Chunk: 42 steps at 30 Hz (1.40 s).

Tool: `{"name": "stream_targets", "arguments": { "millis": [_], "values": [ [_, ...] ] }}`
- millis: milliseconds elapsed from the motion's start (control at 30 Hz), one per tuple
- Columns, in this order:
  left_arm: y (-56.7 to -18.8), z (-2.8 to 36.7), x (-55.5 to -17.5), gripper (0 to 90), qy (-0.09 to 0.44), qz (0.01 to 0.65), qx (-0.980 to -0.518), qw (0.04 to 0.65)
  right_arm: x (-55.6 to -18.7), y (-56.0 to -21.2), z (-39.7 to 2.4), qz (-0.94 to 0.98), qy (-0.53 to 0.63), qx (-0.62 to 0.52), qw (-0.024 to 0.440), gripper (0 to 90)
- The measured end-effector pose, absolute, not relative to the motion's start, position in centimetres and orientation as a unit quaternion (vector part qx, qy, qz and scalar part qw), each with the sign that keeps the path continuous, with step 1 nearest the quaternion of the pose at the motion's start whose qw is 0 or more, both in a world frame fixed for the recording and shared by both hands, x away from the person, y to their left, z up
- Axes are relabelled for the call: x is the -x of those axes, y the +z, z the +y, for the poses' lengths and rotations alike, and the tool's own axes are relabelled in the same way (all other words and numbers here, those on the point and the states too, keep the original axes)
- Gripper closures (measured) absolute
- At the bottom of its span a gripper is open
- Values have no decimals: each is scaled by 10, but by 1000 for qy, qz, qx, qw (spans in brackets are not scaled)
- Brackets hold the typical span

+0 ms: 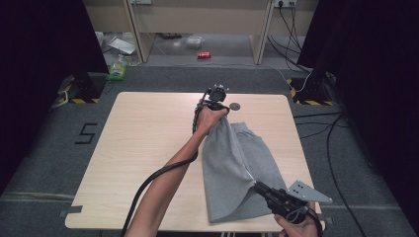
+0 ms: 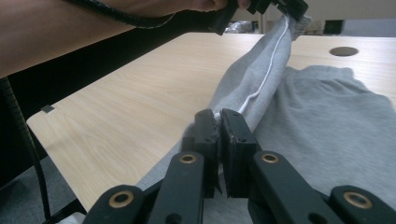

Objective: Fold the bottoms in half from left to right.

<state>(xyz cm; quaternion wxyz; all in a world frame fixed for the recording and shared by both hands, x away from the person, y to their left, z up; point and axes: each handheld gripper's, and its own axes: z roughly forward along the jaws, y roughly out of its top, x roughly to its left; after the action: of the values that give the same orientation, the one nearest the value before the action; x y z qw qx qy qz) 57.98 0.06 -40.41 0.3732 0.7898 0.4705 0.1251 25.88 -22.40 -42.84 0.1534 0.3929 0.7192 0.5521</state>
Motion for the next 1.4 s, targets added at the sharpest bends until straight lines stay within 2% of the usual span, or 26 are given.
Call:
{"name": "stream_targets", "arguments": {
  "millis": [733,800,867,933,1033,1400],
  "values": [
    [-431,-62,-585,808,98,468,-792,379,-248,-449,-269,690,542,-449,168,860],
    [-435,-63,-586,780,96,472,-790,380,-248,-451,-269,691,541,-450,167,859],
    [-436,-64,-586,723,95,472,-787,386,-249,-452,-269,691,540,-452,164,859],
    [-434,-63,-586,626,94,473,-784,391,-249,-452,-270,692,539,-452,163,859],
    [-428,-61,-585,561,95,471,-784,392,-250,-452,-270,692,537,-453,165,859],
    [-408,-37,-576,526,100,460,-791,390,-253,-455,-278,693,523,-465,177,859]
  ]
}}
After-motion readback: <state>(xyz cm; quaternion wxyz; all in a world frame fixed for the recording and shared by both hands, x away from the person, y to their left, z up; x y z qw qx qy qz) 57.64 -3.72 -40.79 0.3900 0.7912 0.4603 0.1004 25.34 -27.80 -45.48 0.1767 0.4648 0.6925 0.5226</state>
